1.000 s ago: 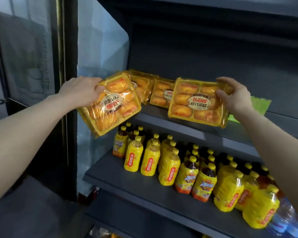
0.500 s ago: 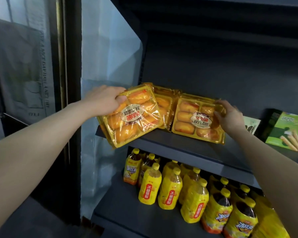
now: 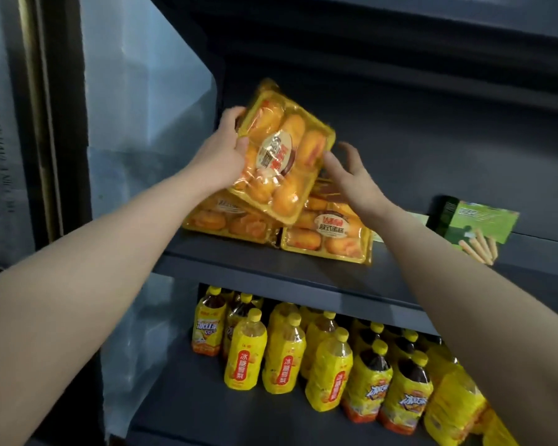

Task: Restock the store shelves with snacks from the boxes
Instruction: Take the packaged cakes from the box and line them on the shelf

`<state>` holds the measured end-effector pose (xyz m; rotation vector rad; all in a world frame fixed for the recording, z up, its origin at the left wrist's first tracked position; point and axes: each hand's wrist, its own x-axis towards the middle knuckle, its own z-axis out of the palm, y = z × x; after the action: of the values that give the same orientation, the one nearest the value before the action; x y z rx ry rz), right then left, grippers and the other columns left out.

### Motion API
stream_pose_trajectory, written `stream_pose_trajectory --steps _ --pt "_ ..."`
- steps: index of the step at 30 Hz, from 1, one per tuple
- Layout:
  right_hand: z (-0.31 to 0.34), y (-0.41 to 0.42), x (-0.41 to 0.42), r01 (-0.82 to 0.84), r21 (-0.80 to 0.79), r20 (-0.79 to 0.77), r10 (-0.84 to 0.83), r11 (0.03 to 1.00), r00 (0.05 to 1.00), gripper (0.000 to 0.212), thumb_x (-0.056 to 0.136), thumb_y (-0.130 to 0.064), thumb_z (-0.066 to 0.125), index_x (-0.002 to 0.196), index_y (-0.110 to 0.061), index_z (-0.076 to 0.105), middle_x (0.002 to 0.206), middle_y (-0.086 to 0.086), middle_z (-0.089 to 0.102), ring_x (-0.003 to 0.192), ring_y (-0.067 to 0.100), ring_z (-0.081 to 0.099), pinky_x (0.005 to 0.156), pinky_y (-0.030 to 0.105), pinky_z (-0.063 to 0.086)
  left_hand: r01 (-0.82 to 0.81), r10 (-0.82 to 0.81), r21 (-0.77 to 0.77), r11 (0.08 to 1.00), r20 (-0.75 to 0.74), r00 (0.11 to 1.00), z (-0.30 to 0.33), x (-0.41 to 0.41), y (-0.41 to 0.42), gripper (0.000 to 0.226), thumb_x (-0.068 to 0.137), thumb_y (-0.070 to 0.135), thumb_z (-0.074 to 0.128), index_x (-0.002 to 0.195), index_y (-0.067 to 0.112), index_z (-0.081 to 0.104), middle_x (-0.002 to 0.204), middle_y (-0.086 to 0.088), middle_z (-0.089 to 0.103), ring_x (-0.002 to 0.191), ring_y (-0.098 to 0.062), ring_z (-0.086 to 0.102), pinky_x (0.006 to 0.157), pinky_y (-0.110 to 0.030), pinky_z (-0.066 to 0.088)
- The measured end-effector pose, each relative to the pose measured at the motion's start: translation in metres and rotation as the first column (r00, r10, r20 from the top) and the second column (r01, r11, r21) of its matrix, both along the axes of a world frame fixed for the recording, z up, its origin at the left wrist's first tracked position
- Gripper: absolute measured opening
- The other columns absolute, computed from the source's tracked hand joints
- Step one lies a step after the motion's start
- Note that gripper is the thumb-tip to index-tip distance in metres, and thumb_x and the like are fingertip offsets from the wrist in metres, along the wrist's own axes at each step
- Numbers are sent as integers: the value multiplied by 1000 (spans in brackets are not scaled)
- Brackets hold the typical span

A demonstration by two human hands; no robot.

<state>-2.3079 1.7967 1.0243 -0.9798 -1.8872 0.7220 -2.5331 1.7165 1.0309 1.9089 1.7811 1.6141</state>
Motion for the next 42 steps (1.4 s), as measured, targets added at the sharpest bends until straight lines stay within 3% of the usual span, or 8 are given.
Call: stream_pose_trajectory --steps 3,7,11,14,17,20,27,42 --pt "1 -1 0 -180 -248 -151 146 952 978 67 93 -43 66 149 -29 32 128 0 64 107 22 70 94 48 57 161 -162 17 987 140 977 3 27 11 57 107 21 36 154 37 8 132 8 42 100 -7 55 81 -27 50" --pt "12 8 21 -154 -227 -199 109 962 974 47 98 -24 63 141 -28 44 123 5 68 101 24 72 83 44 61 282 -271 -155 947 86 959 -6 20 24 62 104 27 46 156 33 13 147 -2 41 130 -20 46 106 -39 42" --pt "36 13 55 -33 -111 184 54 993 981 43 100 -25 59 138 -39 48 124 -2 64 110 24 67 90 45 58 -99 -73 -310 946 -498 864 -33 -22 25 72 91 29 69 152 29 31 155 -8 33 139 -26 38 112 -39 36" --pt "39 10 54 -21 -136 494 86 991 865 43 98 -33 61 137 -48 49 130 -6 58 115 21 61 100 47 52 -242 -45 -354 903 -639 768 -58 -42 26 88 79 29 81 152 31 33 158 -3 26 142 -27 32 114 -45 35" --pt "22 14 28 -11 93 753 -63 996 655 44 99 -40 57 142 -45 47 148 -5 48 133 23 48 111 44 40 -281 -11 -318 905 -680 733 -76 -48 30 91 79 27 81 153 36 29 159 2 24 142 -28 30 112 -46 37" --pt "-1 27 11 6 428 775 -370 904 512 42 103 -36 49 145 -39 46 148 0 51 133 27 49 108 42 41 -289 35 -246 925 -703 711 -83 -49 31 89 80 24 79 153 36 29 157 2 26 140 -28 30 110 -46 39" --pt "-19 35 15 18 579 753 -543 815 370 46 100 -18 46 143 -31 42 141 6 53 132 32 46 112 52 32 -318 98 -177 931 -718 689 -93 -42 30 83 84 25 76 152 35 30 155 0 29 140 -28 30 107 -45 42" --pt "-84 -44 109 12 794 492 -653 608 576 40 100 -36 48 138 -21 50 126 13 58 118 40 53 101 54 37 -264 210 -1 964 -606 768 -95 94 -52 57 94 33 63 147 25 42 146 -6 45 129 -29 47 95 -44 48"
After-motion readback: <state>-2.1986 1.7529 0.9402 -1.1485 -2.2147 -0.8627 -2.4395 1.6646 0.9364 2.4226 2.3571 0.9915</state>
